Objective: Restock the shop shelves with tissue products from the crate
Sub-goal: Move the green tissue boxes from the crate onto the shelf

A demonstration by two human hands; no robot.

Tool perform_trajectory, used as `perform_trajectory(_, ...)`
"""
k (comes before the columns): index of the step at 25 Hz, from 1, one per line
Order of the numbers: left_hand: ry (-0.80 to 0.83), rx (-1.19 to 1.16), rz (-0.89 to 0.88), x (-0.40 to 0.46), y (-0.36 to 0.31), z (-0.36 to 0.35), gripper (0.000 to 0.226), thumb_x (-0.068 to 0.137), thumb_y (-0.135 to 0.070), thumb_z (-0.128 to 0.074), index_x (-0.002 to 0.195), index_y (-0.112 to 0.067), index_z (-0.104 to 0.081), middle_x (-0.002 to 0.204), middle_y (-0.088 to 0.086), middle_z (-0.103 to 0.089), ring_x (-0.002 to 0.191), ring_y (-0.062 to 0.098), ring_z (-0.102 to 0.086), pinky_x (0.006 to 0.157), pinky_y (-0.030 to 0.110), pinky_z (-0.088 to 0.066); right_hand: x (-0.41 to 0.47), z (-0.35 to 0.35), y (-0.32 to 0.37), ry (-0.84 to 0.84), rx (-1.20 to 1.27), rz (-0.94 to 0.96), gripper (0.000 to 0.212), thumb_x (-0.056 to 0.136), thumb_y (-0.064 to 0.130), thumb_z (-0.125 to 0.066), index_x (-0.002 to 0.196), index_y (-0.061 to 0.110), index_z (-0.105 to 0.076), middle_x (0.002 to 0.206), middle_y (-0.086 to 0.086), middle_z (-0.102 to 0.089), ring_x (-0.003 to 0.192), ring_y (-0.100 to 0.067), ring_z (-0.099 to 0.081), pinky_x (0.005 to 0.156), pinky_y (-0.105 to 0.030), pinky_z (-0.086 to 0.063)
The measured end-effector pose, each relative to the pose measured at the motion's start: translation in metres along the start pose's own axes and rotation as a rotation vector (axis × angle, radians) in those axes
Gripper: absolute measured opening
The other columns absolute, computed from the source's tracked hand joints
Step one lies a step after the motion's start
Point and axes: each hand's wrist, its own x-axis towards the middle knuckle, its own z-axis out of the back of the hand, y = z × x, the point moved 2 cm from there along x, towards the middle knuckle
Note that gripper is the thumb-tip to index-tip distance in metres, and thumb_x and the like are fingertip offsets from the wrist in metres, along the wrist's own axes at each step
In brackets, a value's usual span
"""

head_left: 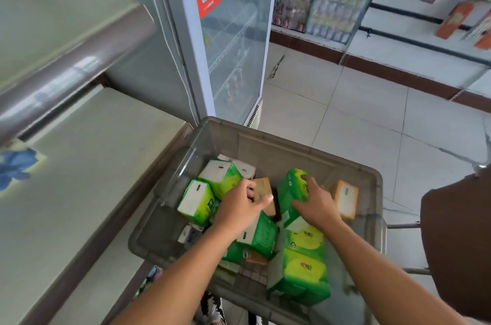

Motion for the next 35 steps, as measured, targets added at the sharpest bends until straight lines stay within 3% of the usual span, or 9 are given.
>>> perform_trajectory(6,-0.095,-0.397,-0.048,-0.032,-0.028,0.081,0.083,0.066,-0.071,-0.071,0.136,-0.038,-0.041,0.133,-0.007,-0.055,0.117,0.014,-0.058,0.102,0.043,-0.045,-0.04,0.099,0.104,0.198,0.442,0.419,0.05,0.081,0.017,-0.07,0.126,0.031,-0.053,0.128,0.004,-0.06,0.107,-0.009,-0.062,0.096,-0.037,-0.051)
perform_trajectory(9,-0.124,-0.677,-0.159,-0.068,-0.043,0.124,0.048,0.079,-0.033,-0.076,0.12,-0.035,-0.05,0.118,-0.002,-0.067,0.104,0.009,-0.067,0.094,0.038,-0.053,-0.067,0.13,0.163,0.324,0.509,0.638,0.048,0.076,0.019,-0.066,0.122,0.028,-0.057,0.124,0.005,-0.064,0.107,-0.01,-0.064,0.092,-0.034,-0.054)
perform_trajectory(17,-0.736,-0.91,-0.392,-0.199,-0.055,0.242,0.063,0.057,-0.016,-0.087,0.113,-0.019,-0.057,0.11,0.005,-0.069,0.105,0.022,-0.066,0.079,0.033,-0.056,-0.162,0.147,0.321,0.517,0.419,1.128,0.053,0.076,0.013,-0.058,0.125,0.033,-0.058,0.125,0.009,-0.064,0.114,-0.005,-0.059,0.093,-0.023,-0.046)
perform_trajectory(20,-1.158,-0.606,-0.501,-0.249,-0.06,0.287,0.067,0.054,-0.022,-0.088,0.109,-0.036,-0.051,0.114,-0.007,-0.063,0.107,0.014,-0.063,0.084,0.033,-0.054,-0.204,0.147,0.377,0.36,0.488,1.2,0.039,0.079,0.038,-0.054,0.117,0.045,-0.059,0.118,0.015,-0.064,0.108,-0.001,-0.06,0.094,-0.032,-0.05)
perform_trajectory(23,-1.553,0.139,-0.523,-0.294,-0.061,0.319,0.063,0.066,-0.02,-0.083,0.117,-0.031,-0.047,0.117,-0.005,-0.046,0.109,0.015,-0.051,0.095,0.029,-0.044,-0.256,0.139,0.425,0.595,0.663,1.153,0.051,0.077,0.067,-0.05,0.115,0.034,-0.061,0.106,0.005,-0.069,0.091,-0.014,-0.07,0.07,-0.034,-0.057)
perform_trajectory(26,-1.645,0.94,-0.547,-0.312,-0.044,0.333,0.049,0.077,-0.017,-0.071,0.122,-0.02,-0.049,0.112,0.003,-0.043,0.099,0.025,-0.047,0.087,0.038,-0.045,-0.289,0.118,0.467,0.747,0.587,1.183,0.053,0.082,0.063,-0.061,0.114,0.021,-0.062,0.107,-0.003,-0.072,0.09,-0.018,-0.072,0.067,-0.035,-0.059)
perform_trajectory(28,-1.558,1.05,-0.523,-0.327,-0.022,0.346,0.048,0.08,-0.025,-0.072,0.123,-0.022,-0.05,0.114,0.002,-0.044,0.102,0.025,-0.048,0.088,0.04,-0.046,-0.304,0.097,0.491,0.73,0.552,1.2,0.059,0.074,0.055,-0.074,0.113,0.012,-0.061,0.11,-0.016,-0.068,0.097,-0.031,-0.068,0.078,-0.051,-0.058)
perform_trajectory(31,-1.529,0.675,-0.476,-0.359,0.015,0.372,0.058,0.077,-0.052,-0.068,0.123,-0.024,-0.048,0.122,-0.004,-0.043,0.116,0.017,-0.045,0.101,0.029,-0.039,-0.314,0.067,0.519,0.763,0.559,1.224,0.073,0.065,0.055,-0.079,0.113,0.006,-0.056,0.118,-0.025,-0.059,0.108,-0.041,-0.06,0.09,-0.064,-0.048)
perform_trajectory(35,-1.374,-0.497,-0.27,-0.392,0.064,0.421,0.071,0.076,-0.053,-0.074,0.134,-0.031,-0.041,0.129,-0.008,-0.053,0.122,0.012,-0.053,0.09,0.019,-0.046,-0.32,0.03,0.545,0.893,0.591,1.201,0.039,0.079,0.027,-0.075,0.115,0.02,-0.061,0.115,-0.001,-0.069,0.108,-0.021,-0.066,0.089,-0.05,-0.054)
